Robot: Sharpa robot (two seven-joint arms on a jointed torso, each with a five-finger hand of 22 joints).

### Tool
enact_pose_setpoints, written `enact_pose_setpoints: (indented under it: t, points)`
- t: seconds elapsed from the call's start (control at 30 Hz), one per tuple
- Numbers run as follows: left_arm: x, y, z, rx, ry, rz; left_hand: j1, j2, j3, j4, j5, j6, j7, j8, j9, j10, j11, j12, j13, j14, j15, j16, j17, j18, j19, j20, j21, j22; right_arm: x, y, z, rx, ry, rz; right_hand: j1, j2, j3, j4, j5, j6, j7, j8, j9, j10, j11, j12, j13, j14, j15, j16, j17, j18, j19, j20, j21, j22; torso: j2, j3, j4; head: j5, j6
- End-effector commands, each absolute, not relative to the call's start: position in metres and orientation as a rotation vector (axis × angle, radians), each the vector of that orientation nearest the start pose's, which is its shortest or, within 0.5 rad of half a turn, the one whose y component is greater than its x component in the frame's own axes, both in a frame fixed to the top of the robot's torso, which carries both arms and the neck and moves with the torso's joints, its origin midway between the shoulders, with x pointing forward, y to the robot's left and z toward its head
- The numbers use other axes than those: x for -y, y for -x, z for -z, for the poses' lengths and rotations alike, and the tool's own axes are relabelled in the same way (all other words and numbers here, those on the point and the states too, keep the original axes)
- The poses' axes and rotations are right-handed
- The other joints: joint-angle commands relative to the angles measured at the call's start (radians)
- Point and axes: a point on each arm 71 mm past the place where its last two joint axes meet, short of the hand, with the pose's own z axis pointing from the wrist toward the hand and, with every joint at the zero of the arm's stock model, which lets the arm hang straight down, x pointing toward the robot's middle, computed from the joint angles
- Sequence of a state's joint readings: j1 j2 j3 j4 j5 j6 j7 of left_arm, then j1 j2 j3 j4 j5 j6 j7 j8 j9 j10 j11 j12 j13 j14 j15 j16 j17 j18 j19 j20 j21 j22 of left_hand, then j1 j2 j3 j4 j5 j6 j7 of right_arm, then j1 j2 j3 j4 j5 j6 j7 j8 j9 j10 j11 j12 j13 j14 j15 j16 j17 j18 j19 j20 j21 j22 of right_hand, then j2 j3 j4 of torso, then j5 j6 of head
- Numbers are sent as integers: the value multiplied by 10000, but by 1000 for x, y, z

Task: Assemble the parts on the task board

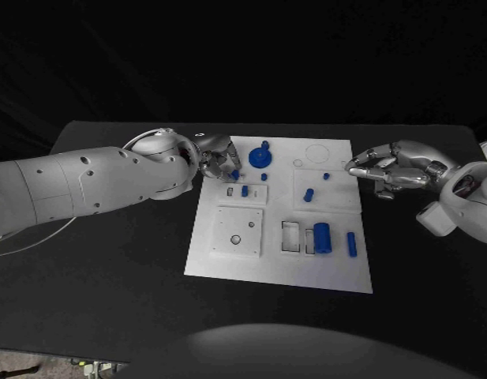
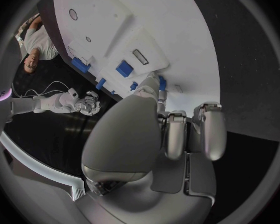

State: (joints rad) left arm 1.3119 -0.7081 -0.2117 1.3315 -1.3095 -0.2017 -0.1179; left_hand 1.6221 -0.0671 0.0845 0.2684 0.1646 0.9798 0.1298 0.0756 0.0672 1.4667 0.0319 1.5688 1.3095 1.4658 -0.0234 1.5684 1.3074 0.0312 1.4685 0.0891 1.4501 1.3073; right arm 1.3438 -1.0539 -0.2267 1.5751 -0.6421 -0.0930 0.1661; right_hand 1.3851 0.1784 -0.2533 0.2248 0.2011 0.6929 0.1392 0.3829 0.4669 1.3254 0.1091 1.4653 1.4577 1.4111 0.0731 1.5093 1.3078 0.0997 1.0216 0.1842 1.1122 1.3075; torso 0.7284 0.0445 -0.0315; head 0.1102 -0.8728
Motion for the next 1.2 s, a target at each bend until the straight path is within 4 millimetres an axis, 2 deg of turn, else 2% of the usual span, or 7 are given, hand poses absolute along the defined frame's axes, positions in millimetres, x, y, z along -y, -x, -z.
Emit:
enact_pose_setpoints:
  t: [0.03, 0.13, 0.23, 0.3, 0.47, 1.0, 1.2]
  points:
    - [-191, -515, 214, -18905, -1835, 5422, 136, -14, 10, -57, -91, 195, -19, 105, 38, 1041, 83, 20, 2613, 1050, 71, 24, 2634, 35, 221, 46, -63, 2006, 281, -461, 187, -19137, -4583, -11295, 96, -11, 8, -85, 39, 58, -15, -65, -12, -46, -15, -34, 19, -81, -5, -63, 1751, 176, -23, -10, -45, 1052, 2, 4, -1, -10, 2]
    - [-191, -515, 215, -18740, -1945, 5445, 260, 5, 132, -52, -574, 562, -78, 257, 73, 1041, 70, 20, 2613, 1050, 60, 24, 2634, 32, 235, 39, -57, 2018, 281, -461, 187, -19136, -4581, -11297, 116, -10, 14, -101, 41, 69, -17, -61, -12, -47, -16, -34, 18, -94, -5, -69, 1744, 179, -36, -10, -57, 1048, -1, 0, 2, -16, 2]
    - [-190, -514, 214, -18497, -2018, 5510, 359, -23, 270, -59, -705, 1023, -175, 464, 141, 1041, 1, 20, 2613, 1050, 22, 24, 2634, 33, 245, 13, -57, 2025, 281, -461, 187, -19136, -4579, -11298, 122, -10, 15, -106, 41, 72, -18, -60, -12, -47, -16, -35, 17, -98, -5, -70, 1742, 180, -39, -10, -60, 1047, -3, -1, 3, -12, 2]
    - [-190, -514, 213, -18308, -2038, 5572, 388, -49, 331, -68, -707, 1381, -278, 655, 216, 1041, -75, 20, 2613, 1050, -37, 24, 2634, 32, 251, -28, -57, 2031, 281, -461, 187, -19138, -4579, -11298, 128, -11, 16, -110, 41, 75, -18, -60, -12, -51, -16, -37, 15, -104, -5, -73, 1739, 181, -47, -10, -67, 1045, -3, 1, 4, -7, 2]
    - [-190, -514, 211, -17963, -2046, 5701, 417, -73, 413, -87, -661, 1634, -363, 818, 278, 1041, -149, 20, 2613, 1050, -109, 24, 2634, 32, 256, -95, -64, 2036, 281, -461, 187, -19157, -4574, -11303, 150, -13, 20, -129, 39, 88, -20, -56, -12, -79, -17, -50, 2, -131, -5, -84, 1724, 190, -89, -10, -104, 1033, -2, -1, 5, 2, 2]
    - [-190, -513, 211, -17751, -2051, 5828, 465, -221, 479, -181, -602, 1861, -452, 1096, 387, 1041, -235, 20, 2613, 1050, -196, 24, 2634, 47, 221, -190, -144, 2014, 281, -461, 188, -19240, -4571, -11303, 211, -17, 32, -182, 39, 124, -29, -48, -14, -178, -16, -97, -45, -227, -4, -124, 1676, 210, -195, -9, -197, 1003, -2, -3, 0, 23, 2]
    - [-190, -512, 210, -17544, -2098, 5967, 489, -310, 552, -230, -617, 1953, -507, 1500, 578, 1041, -251, 20, 2613, 1050, -216, 24, 2634, 51, 201, -224, -180, 2014, 281, -462, 188, -19253, -4586, -11279, 247, -19, 38, -215, 38, 140, -35, -48, -18, -220, -15, -118, -65, -262, -3, -139, 1659, 217, -234, -9, -234, 992, -4, -2, 3, 37, 2]
